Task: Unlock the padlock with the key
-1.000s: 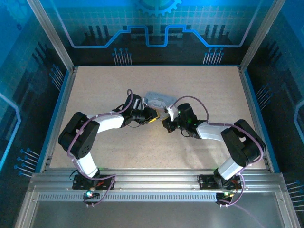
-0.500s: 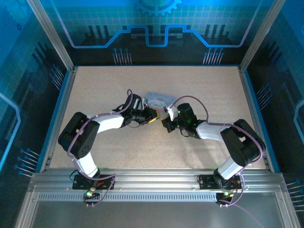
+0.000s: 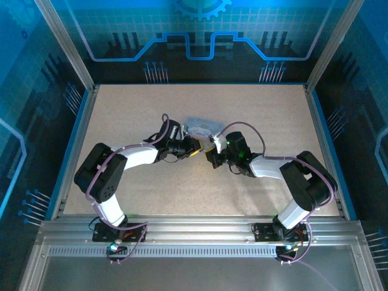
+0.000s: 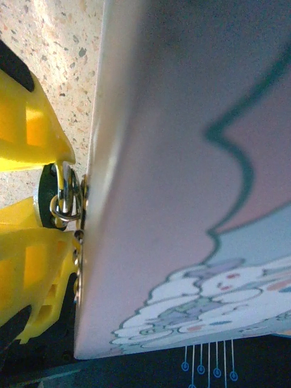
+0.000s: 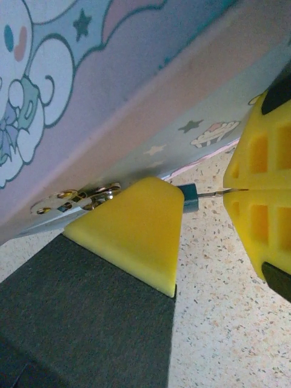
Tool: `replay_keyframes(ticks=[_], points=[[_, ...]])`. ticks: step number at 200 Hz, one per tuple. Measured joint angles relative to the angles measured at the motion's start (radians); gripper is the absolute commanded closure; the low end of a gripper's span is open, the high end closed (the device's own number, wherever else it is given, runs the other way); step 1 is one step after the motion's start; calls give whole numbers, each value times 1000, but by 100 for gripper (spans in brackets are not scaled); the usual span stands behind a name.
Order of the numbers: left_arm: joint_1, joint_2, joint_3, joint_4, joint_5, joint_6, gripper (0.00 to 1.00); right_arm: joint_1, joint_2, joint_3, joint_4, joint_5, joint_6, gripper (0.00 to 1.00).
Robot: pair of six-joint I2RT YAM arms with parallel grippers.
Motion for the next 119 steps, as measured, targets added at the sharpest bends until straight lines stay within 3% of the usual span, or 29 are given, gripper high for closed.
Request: replay_keyframes(ticks=[119], points=[[6,0,5,16,-39,-25,90,5,64,23,117,13,107,100]])
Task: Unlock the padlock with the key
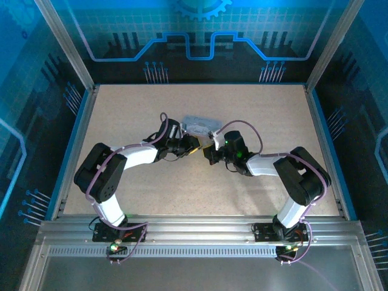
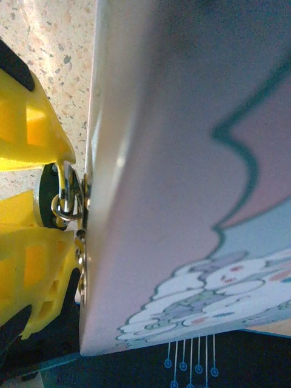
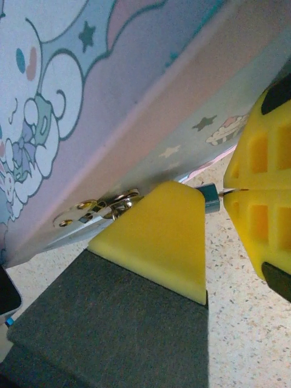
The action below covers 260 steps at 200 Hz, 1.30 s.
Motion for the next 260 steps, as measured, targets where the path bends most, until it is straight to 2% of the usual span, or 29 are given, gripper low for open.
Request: replay_keyframes(ticks=[94,175,199,260], points=[[6,52,1,63,-5,-46,88,-4,51,-5,60,29,69,100],[-10,124,-17,186,6,-92,68,-27,72,-24,52,20,31,100],[-10,124,-43,233,6,-102,60,-27,72,-26,45,2,26,100],[3,18,-127,214,10,-106,45,-27,73,-36,8,-27,25,100]])
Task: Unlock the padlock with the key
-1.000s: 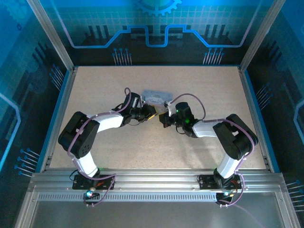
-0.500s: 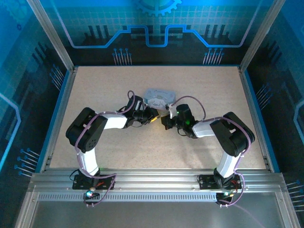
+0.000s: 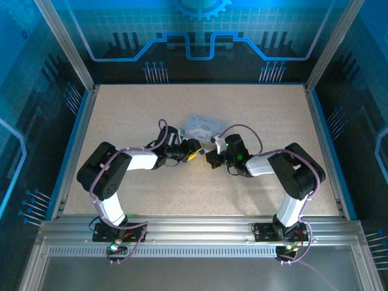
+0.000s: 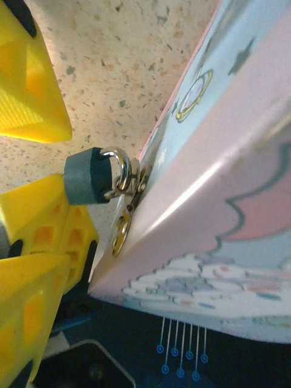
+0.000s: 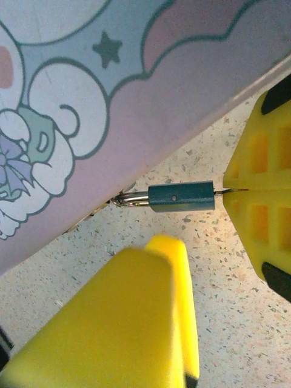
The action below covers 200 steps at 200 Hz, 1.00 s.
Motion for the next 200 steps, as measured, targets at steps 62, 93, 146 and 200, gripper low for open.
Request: replay_keyframes(ticks=[62,93,146,200], points=[[24,-173,-105,-8,-36,-5,44,0,-9,38,-109,-32,54,100],[23,-187,-179,50,-58,-56,45,0,-24,64,-180,-54,102,100],[23,-185,-233,158,-69,-137,47,0,-39,79,-238,-84,232,100],[22,-154,-234,218,-69,-184,51,2,-56,79,-237,-91,394,100]])
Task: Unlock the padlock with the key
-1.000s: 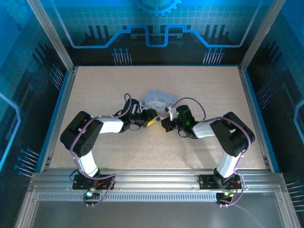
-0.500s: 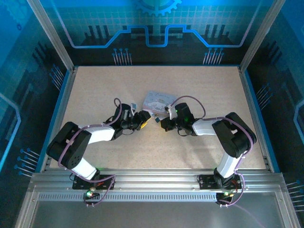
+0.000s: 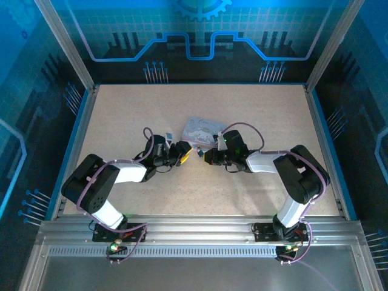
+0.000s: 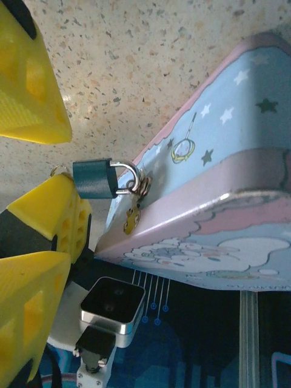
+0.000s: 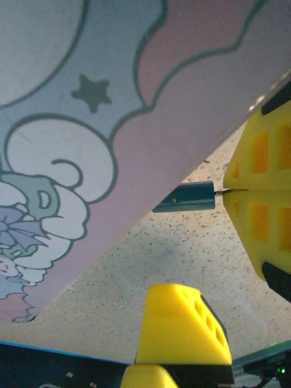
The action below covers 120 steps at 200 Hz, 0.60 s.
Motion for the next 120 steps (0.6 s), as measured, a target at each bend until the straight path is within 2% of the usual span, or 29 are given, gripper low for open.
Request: replay_keyframes(ticks=[63,120], points=[[-21,89,0,88,1,-51,56,13,-8,-1,0,0,117,100],[-43,160,6,154,1,-88,55,20,-14,-1,-1,1,163,100]])
